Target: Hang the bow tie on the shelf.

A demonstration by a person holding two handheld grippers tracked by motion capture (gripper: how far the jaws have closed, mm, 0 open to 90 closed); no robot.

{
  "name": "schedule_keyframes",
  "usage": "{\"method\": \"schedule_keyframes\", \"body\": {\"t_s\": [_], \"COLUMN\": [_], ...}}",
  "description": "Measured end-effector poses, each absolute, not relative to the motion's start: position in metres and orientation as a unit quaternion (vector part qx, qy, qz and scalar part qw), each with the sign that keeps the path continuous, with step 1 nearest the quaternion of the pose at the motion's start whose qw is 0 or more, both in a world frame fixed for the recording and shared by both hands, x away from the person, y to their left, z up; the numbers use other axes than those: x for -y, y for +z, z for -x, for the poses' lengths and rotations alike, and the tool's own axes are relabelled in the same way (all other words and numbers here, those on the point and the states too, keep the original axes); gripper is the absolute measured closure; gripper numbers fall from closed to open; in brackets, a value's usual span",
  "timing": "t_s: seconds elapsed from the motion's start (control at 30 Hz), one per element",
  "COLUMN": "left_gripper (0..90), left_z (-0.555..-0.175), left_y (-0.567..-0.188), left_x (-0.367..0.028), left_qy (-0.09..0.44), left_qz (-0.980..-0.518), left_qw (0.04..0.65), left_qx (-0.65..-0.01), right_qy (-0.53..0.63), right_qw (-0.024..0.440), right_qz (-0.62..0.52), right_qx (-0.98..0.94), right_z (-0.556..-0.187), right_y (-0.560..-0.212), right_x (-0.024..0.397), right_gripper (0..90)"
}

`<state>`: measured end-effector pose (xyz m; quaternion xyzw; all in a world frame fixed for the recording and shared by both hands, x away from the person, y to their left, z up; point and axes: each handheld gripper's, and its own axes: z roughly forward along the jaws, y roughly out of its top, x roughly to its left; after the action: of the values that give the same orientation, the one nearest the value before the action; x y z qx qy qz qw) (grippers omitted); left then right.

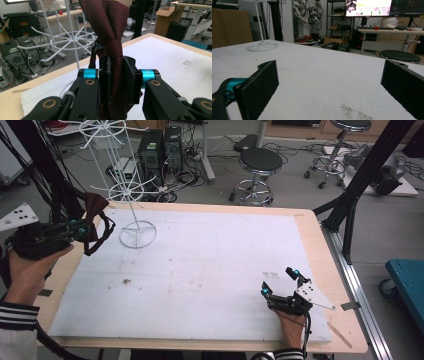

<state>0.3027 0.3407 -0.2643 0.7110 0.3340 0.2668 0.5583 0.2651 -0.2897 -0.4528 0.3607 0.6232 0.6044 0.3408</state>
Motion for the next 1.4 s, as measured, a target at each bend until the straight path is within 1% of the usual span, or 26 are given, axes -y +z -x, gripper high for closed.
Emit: {"method": "schedule_keyframes", "body": {"t_s": [0.4, 0.73, 1.03, 1.4], "left_gripper": [76.2, 76.2, 76.3, 76.3], "left_z": [-0.308, -0.315, -0.323, -0.336], "left_y": [-0.263, -0.266, -0.268, -0.263], "left_x": [-0.354, -0.366, -0.371, -0.372], "left_qy": [0.282, 0.299, 0.318, 0.345], "left_qz": [-0.706, -0.703, -0.697, -0.69], "left_qw": [0.547, 0.521, 0.499, 0.482], "left_qx": [-0.352, -0.38, -0.406, -0.415], "right_qy": [0.604, 0.604, 0.605, 0.605], "right_qw": [0.342, 0.342, 0.343, 0.34], "right_qz": [-0.359, -0.359, -0.359, -0.362], "right_qx": [-0.623, -0.623, -0.623, -0.623], "right_z": [-0.265, -0.265, -0.265, -0.265], "right_y": [-0.453, -0.453, -0.453, -0.453], "right_x": [0.29, 0.29, 0.29, 0.29], "right_gripper": [0.7, 0.7, 0.7, 0.7]}}
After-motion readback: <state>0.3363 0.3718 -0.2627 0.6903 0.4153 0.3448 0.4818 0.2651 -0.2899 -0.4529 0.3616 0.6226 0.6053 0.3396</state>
